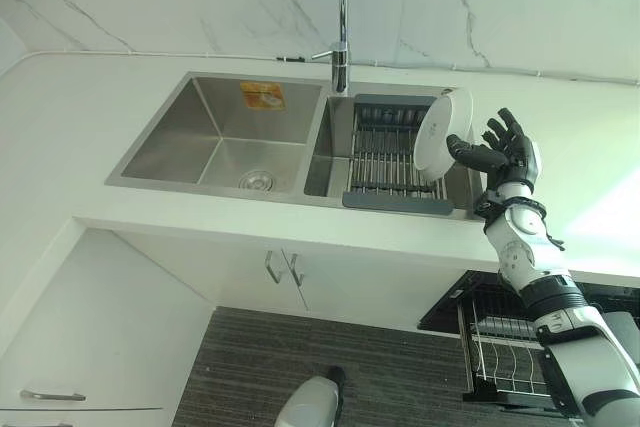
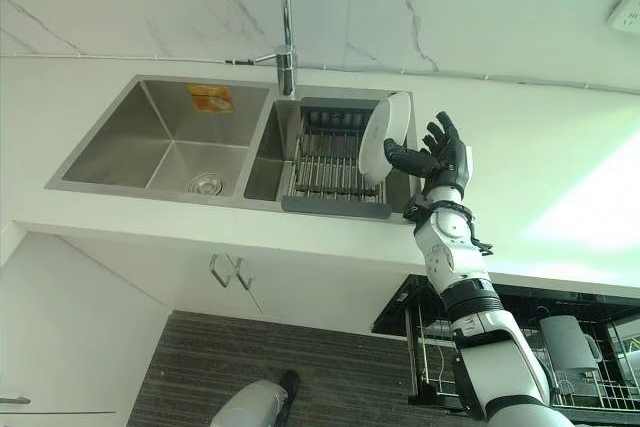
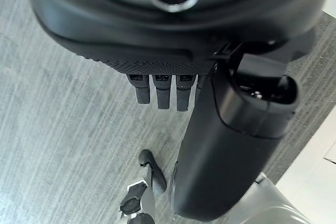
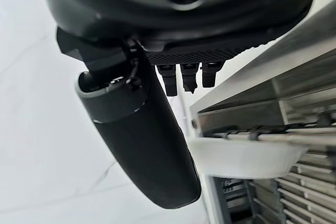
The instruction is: Place the dishes in the dishwasher.
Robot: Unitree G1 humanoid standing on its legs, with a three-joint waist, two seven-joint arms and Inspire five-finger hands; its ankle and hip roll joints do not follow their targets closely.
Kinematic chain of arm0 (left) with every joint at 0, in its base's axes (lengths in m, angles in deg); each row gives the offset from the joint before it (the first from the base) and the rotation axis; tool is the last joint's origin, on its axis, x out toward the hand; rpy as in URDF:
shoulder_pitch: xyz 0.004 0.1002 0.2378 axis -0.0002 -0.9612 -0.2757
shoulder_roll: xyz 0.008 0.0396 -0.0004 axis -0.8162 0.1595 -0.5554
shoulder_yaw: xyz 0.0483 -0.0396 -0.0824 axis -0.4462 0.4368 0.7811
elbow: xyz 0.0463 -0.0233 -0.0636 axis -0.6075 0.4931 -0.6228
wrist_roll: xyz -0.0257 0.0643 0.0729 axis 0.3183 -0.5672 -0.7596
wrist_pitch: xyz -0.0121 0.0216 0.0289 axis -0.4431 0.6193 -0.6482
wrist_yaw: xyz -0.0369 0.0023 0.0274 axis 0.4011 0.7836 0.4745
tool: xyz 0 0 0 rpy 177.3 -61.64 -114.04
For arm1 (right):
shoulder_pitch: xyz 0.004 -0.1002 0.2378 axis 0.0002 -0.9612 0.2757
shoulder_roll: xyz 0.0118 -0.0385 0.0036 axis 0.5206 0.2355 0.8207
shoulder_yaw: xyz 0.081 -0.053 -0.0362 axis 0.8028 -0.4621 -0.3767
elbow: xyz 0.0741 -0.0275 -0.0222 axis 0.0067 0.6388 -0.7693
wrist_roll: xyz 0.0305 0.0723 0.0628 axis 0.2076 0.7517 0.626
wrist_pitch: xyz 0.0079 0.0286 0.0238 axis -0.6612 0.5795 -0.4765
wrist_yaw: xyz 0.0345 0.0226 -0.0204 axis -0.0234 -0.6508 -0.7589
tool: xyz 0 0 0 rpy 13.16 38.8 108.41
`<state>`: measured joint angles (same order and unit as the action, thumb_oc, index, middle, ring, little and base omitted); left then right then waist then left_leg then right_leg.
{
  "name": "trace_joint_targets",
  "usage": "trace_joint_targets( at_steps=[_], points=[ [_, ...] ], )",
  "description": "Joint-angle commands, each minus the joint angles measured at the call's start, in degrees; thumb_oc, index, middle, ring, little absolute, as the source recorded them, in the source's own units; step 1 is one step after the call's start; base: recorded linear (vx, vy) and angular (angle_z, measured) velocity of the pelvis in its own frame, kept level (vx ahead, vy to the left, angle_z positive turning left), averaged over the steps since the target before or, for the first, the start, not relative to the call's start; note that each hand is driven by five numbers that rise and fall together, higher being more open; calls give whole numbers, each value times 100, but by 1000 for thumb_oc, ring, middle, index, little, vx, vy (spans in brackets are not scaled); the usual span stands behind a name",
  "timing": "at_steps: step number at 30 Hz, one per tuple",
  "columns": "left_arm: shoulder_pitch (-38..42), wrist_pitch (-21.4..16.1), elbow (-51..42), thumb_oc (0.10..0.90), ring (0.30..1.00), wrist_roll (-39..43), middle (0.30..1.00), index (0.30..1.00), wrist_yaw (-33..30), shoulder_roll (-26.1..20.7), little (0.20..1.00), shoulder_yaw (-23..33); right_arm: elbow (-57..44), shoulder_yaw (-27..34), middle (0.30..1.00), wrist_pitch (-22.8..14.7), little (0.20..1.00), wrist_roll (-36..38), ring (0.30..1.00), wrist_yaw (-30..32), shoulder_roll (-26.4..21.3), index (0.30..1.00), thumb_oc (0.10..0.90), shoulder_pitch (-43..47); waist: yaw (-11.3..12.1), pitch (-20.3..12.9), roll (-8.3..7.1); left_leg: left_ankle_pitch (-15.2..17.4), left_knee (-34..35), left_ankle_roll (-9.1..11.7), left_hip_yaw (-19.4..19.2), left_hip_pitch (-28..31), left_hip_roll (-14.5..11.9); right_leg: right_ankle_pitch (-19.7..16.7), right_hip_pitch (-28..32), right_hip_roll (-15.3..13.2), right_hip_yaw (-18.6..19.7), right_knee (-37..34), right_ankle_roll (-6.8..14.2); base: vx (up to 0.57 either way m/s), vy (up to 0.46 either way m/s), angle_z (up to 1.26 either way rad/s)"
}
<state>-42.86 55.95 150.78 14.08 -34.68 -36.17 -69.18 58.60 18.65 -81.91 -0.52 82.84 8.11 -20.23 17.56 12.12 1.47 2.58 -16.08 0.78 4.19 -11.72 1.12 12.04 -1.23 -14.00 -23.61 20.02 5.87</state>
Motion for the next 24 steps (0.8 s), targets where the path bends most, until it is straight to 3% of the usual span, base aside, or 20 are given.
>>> trace_joint_targets(
  at_steps=[1, 10, 24],
  points=[
    [-237, 25, 70, 800, 900, -141, 900, 900, 107, -372, 900, -431, -373, 282, 900, -665, 900, 23, 900, -70, -313, 900, 800, 768, 139, -282, -78, 721, -111, 214, 55, 53, -266, -84, 63, -373, 113, -283, 530, 0, 0, 0],
    [-225, -51, 10, 800, 900, -65, 900, 900, 252, -372, 900, -522, -310, 278, 900, -699, 900, 77, 900, -181, -271, 900, 800, 857, 128, -180, 60, 632, -111, 203, 85, -128, -200, -157, -85, -479, 111, -283, 586, -31, 37, 3],
    [-192, -122, 234, 800, 900, -224, 900, 900, 225, -368, 900, -351, -531, 180, 900, -615, 900, 98, 900, -323, -87, 900, 800, 796, 107, -180, -19, 669, -111, 216, 22, -65, -240, -165, -44, -499, 106, -283, 593, 6, -3, 0]
  ],
)
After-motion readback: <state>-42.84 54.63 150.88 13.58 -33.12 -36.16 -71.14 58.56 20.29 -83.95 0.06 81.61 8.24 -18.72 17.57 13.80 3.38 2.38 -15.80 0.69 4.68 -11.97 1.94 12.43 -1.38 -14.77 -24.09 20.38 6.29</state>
